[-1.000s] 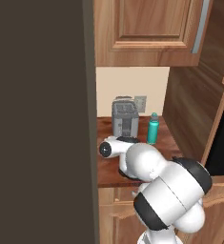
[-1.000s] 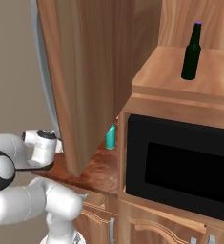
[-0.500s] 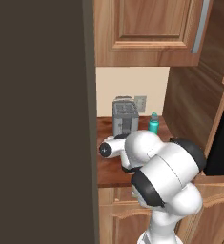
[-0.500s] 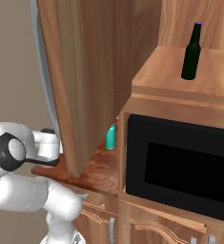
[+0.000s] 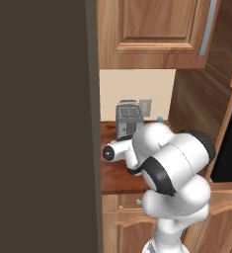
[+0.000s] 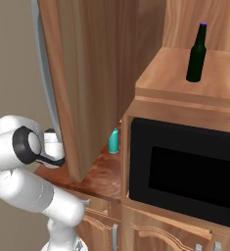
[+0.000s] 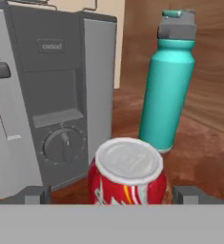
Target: Sort all alcoholic drinks to one cabinet, and non-alcoholic drinks to the other.
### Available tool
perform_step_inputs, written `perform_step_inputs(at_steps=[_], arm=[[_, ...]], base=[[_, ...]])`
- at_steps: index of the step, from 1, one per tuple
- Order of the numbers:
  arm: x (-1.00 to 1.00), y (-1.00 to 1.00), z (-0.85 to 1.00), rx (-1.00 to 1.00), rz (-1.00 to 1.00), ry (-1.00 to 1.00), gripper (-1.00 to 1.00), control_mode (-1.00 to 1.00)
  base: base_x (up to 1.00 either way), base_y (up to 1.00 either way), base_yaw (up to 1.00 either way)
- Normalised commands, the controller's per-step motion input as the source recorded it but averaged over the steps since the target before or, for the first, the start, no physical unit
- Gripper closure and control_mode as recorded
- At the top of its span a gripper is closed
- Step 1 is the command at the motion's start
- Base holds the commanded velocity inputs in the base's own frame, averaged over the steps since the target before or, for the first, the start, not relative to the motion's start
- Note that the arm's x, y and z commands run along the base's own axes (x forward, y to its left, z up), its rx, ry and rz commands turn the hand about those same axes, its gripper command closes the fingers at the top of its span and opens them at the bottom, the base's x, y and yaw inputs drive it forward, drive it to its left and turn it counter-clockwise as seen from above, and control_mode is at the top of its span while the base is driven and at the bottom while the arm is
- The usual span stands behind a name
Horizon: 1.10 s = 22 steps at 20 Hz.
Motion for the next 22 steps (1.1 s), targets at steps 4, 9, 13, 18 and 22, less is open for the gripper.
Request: perform_step_inputs(at_steps=[4,9,13,18,22], arm=[[0.11,-0.03,-0.02,0.0,0.0,0.0,-1.0,-1.0],[0.03,-0.05,-0.08,0.0,0.0,0.0,1.0,-1.0],[0.01,-0.1,-0.1,0.0,0.0,0.0,1.0,-1.0],[0.0,-0.15,-0.02,0.0,0.0,0.0,1.0,-1.0],[-0.4,-0.27,0.29,0.0,0.0,-0.05,1.0,-1.0]], base=[[0.0,0.0,0.0],[0.0,0.0,0.0],[0.0,0.0,0.0],[0.0,0.0,0.0],[0.0,0.0,0.0]])
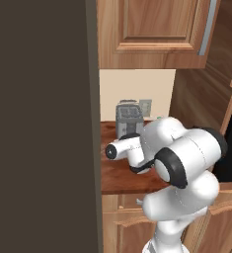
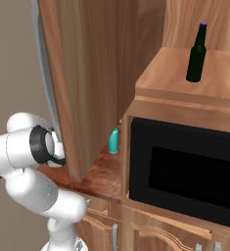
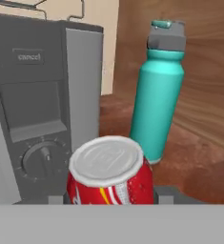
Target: Sort all alcoholic drinks to one cabinet, and non-alcoholic drinks to the other.
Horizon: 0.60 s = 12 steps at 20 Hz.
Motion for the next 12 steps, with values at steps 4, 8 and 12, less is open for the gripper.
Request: perform_step_inputs(at_steps=[4,8,12], arm=[[-0.72,-0.14,0.82,0.07,0.02,-0.03,1.0,-1.0],[-0.6,-0.01,1.0,0.12,0.05,0.0,1.0,-1.0],[-0.34,-0.01,1.0,0.13,0.05,0.08,1.0,-1.0]], base=[[0.0,0.0,0.0],[0.0,0.0,0.0],[0.0,0.0,0.0]])
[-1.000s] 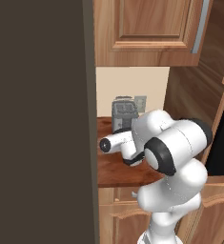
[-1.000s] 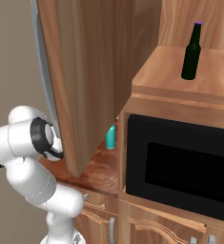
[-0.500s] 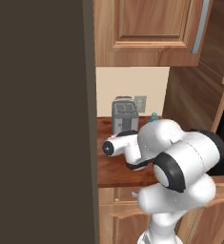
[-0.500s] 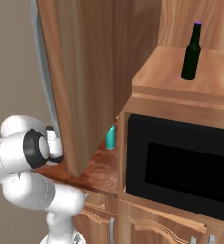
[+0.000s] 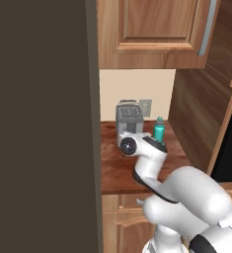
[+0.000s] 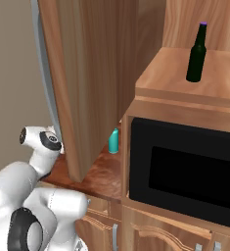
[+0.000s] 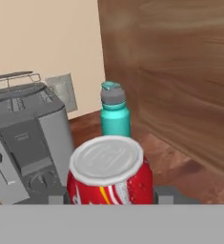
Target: Sort all alcoholic drinks to one cabinet, and non-alcoholic drinks to the other.
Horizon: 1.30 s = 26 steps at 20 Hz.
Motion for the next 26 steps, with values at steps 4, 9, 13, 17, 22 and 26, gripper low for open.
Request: perform_step_inputs(at_steps=[4,9,13,17,22,26], arm=[[-0.35,-0.1,1.0,0.1,0.07,0.12,1.0,-1.0],[-0.51,-0.04,0.92,0.07,0.11,0.14,1.0,-1.0],[-0.62,0.0,0.86,0.03,0.12,0.13,1.0,-1.0],[-0.72,0.0,0.78,0.0,0.1,0.12,1.0,-1.0],[-0.84,-0.01,0.66,0.0,0.13,0.05,1.0,-1.0],[-0.82,0.0,0.5,0.0,0.14,0.03,1.0,-1.0]], base=[[0.0,0.0,0.0],[0.0,0.0,0.0],[0.0,0.0,0.0],[0.0,0.0,0.0],[0.0,0.0,0.0],[0.0,0.0,0.0]])
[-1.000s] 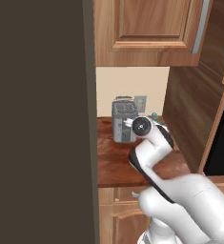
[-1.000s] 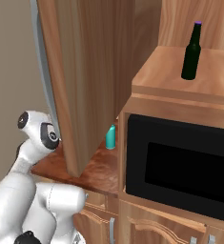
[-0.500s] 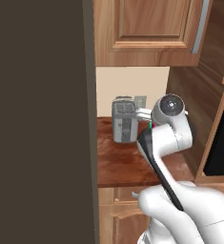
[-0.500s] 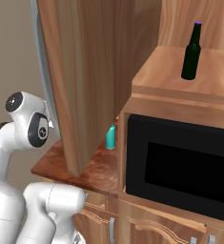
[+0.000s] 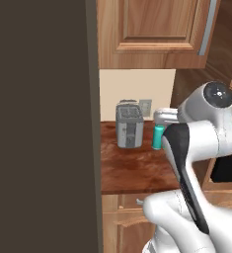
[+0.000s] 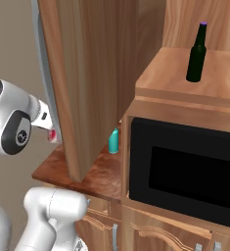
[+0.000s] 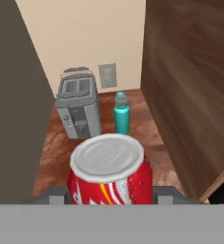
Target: Sort all alcoholic drinks to one cabinet, and non-alcoholic drinks to the other.
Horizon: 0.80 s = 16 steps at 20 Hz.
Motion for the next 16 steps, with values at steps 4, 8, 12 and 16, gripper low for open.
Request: perform_step_inputs(at_steps=[4,8,12,16], arm=[[-0.71,0.0,0.22,0.0,0.16,0.0,1.0,-1.0],[-0.45,-0.01,0.0,0.0,0.18,0.0,1.0,-1.0],[-0.25,0.0,0.0,0.0,0.15,0.0,1.0,-1.0],[-0.12,0.0,0.0,0.0,0.06,0.0,1.0,1.0]], base=[[0.0,0.0,0.0],[0.0,0.0,0.0],[0.0,0.0,0.0],[-0.2,0.0,0.04]])
